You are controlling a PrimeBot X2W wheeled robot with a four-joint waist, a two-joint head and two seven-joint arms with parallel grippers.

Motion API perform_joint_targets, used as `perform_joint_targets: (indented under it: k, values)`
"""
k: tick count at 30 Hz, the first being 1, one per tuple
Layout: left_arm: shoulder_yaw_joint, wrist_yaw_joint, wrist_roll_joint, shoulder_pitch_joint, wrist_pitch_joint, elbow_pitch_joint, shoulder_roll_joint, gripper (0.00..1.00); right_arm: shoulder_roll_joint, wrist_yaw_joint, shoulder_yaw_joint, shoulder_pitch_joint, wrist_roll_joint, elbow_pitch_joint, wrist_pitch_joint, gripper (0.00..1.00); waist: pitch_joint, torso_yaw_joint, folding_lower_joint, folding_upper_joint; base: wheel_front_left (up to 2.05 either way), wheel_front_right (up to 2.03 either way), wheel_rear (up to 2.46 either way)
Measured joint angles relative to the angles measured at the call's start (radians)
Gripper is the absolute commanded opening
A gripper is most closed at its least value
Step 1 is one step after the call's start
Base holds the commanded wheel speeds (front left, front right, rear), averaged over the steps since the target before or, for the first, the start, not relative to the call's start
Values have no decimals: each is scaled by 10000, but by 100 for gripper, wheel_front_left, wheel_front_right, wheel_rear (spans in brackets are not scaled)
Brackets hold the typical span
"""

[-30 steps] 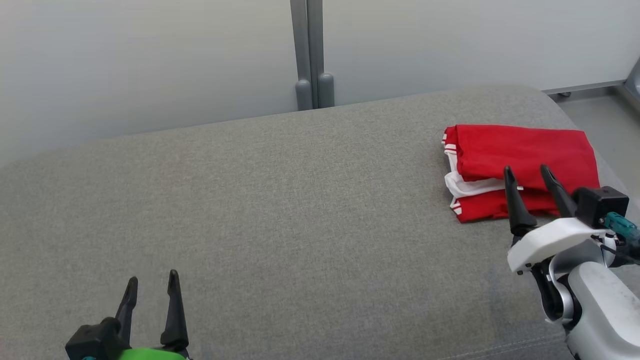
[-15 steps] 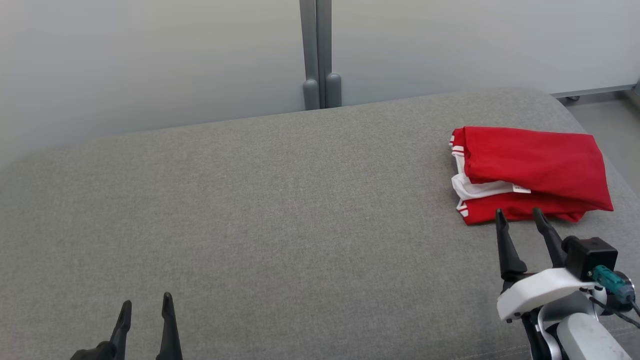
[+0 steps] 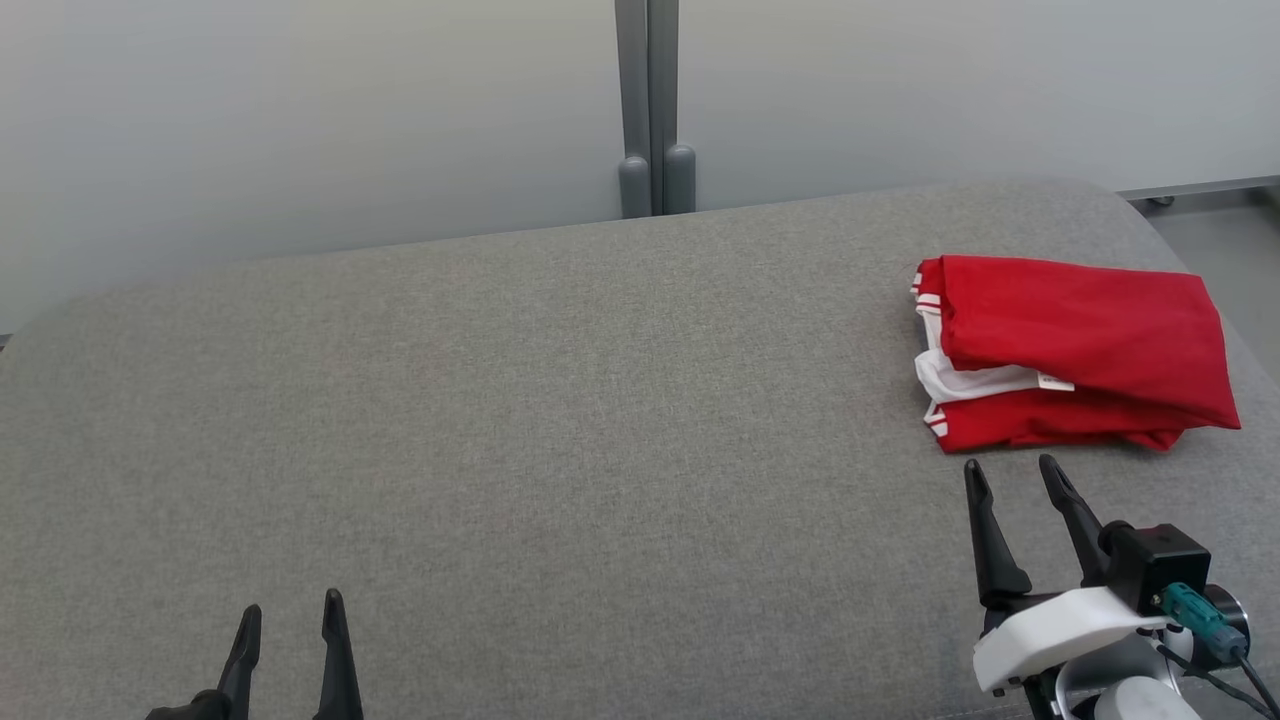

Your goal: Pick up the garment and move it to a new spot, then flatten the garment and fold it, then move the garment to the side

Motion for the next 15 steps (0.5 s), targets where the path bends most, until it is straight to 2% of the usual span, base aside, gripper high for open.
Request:
perform_joint_targets:
  k: [15]
  values:
    - [-84,12,63,6,-46,-8,-4,100,288,0,-86,569,-337,-372,0,100,-20,64,0,0,0,0,0]
